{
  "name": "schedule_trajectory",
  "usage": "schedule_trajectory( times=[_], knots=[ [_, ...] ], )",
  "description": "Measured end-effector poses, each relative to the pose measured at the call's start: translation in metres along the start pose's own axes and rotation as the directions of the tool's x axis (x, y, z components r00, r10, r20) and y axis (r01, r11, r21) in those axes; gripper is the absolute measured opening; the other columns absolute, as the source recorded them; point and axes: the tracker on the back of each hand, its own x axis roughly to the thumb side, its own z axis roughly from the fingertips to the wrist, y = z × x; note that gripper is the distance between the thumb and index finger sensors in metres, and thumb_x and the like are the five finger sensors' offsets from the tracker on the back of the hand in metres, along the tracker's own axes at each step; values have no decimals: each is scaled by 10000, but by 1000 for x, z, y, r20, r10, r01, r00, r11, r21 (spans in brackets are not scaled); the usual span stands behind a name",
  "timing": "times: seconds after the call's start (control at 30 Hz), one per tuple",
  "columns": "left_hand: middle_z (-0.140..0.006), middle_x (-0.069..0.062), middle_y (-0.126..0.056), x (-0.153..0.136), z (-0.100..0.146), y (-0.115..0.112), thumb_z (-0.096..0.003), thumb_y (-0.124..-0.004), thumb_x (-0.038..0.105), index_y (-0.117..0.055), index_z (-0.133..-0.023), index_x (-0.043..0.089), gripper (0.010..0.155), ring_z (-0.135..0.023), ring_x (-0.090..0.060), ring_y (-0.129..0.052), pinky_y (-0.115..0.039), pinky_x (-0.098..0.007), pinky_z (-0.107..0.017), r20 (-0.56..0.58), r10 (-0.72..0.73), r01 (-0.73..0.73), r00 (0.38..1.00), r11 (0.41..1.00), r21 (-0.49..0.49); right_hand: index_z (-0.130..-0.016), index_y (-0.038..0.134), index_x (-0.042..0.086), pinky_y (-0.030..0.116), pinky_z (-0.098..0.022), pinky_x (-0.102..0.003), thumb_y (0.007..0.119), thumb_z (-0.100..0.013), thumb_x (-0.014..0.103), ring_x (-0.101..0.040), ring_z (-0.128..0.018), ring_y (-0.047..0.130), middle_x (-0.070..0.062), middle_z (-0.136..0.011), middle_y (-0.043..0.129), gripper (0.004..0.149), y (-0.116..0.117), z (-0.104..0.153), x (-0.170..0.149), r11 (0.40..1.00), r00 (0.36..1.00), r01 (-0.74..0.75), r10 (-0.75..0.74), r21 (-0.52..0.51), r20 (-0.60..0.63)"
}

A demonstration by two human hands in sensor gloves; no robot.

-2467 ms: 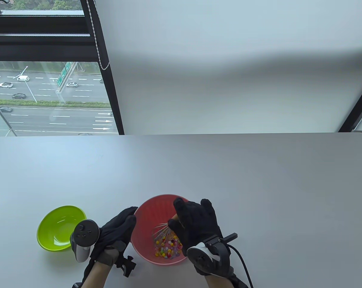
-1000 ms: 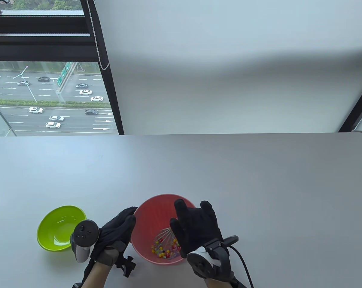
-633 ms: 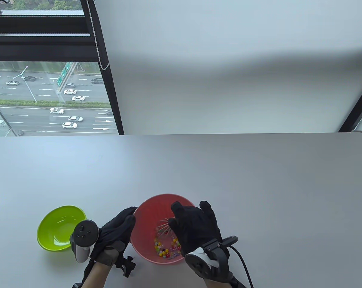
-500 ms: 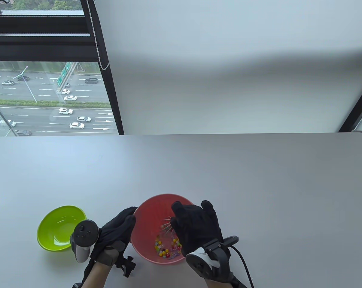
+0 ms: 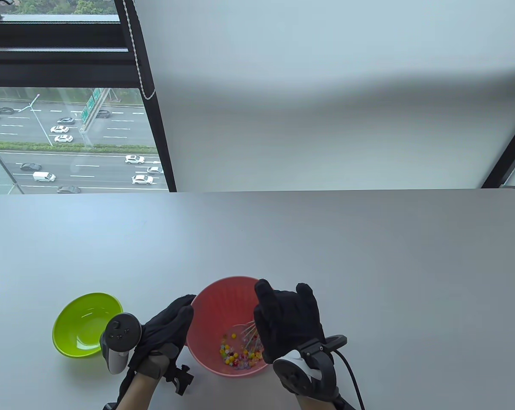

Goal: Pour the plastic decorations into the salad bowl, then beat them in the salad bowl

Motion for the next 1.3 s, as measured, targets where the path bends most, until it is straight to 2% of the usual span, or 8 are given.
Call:
schedule_trajectory(
  times=[0.27, 0.57, 0.97, 1.1, 1.3],
  knots=[
    [-473, -33, -912, 0, 0, 0, -571, -606, 556, -736, -962, 72, 636, -610, -330, -890, -553, -584, -713, -1, 6, -6, 1000, 1000, 0, -1115, 472, 324, 578, -762, -479, 627, -615, 570, -144, -654, 948, 132, -793, 869, 578, 0, -1, 1, 1000, 1000, 2, -2, 7, 9],
    [-473, -33, -913, 0, 0, 0, -570, -603, 557, -737, -961, 72, 637, -609, -329, -891, -555, -583, -712, -4, 7, -7, 1000, 1000, 0, -1026, 614, 342, 624, -749, -442, 724, -574, 595, -120, -621, 1022, 135, -774, 923, 529, 2, -1, 2, 1000, 1000, 17, -17, 26, 9],
    [-474, -32, -913, 0, 0, 0, -572, -602, 557, -734, -961, 68, 639, -609, -329, -892, -555, -583, -712, -1, 3, -3, 1000, 1000, -2, -1040, 589, 365, 582, -761, -476, 721, -595, 544, -174, -683, 979, 105, -825, 891, 497, -1, -1, 6, 1000, 999, -25, 25, -1, 30],
    [-474, -33, -913, -1, 0, -1, -571, -603, 558, -734, -962, 70, 639, -609, -330, -891, -555, -583, -712, 0, 4, -4, 1000, 1000, -3, -1071, 558, 360, 597, -753, -464, 688, -594, 543, -160, -653, 978, 115, -798, 903, 527, -5, 0, 5, 993, 994, -100, 103, -66, 39],
    [-475, -31, -913, -1, 0, -1, -572, -601, 559, -735, -962, 71, 639, -610, -328, -891, -556, -583, -712, -1, 3, -3, 1000, 1000, -3, -1105, 498, 337, 584, -753, -476, 651, -607, 534, -169, -629, 959, 106, -771, 899, 557, -6, -1, 1, 997, 999, -51, 51, -49, 10]
  ],
)
